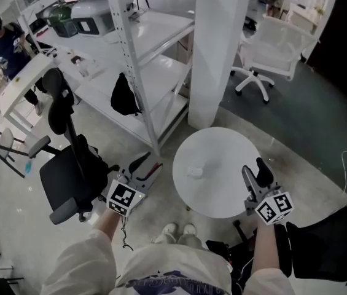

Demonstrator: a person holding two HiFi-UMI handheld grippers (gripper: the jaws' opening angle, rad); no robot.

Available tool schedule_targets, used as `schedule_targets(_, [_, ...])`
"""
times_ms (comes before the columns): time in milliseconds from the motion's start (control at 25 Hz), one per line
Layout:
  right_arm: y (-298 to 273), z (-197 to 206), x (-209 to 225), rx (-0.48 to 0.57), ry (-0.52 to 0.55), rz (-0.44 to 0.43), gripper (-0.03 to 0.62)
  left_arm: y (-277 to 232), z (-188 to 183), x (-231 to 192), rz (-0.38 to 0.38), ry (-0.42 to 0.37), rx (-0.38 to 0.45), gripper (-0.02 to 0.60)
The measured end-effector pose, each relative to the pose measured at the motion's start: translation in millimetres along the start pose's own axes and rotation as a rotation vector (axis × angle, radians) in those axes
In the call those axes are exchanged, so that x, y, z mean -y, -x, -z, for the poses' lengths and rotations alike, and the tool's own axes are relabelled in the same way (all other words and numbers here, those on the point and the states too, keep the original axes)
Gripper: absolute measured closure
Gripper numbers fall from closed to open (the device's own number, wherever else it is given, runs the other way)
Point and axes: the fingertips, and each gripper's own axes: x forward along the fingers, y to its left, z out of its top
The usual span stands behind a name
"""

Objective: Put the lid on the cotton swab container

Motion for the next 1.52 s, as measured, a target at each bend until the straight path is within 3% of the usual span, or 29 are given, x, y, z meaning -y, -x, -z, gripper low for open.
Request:
schedule_targets(280, [-41,52,-10,-0.175,0.039,-0.109,0.327,-32,66,68,0.24,-0.064,-0.165,0.364])
schedule_targets(400, [-56,71,-15,-0.212,0.001,-0.162,0.324,-50,104,86,0.33,-0.032,-0.257,0.348])
schedule_targets(720, [-98,125,-24,-0.304,-0.04,-0.291,0.333,-105,175,102,0.409,0.026,-0.363,0.337])
schedule_targets(1000, [-118,174,-16,-0.347,-0.093,-0.305,0.336,-140,216,114,0.442,0.03,-0.423,0.336])
schedule_targets(1160, [-130,195,-6,-0.375,-0.108,-0.296,0.339,-152,227,113,0.444,0.043,-0.428,0.336])
schedule_targets(1520, [-147,234,0,-0.497,-0.072,-0.382,0.347,-168,235,124,0.48,0.044,-0.418,0.336])
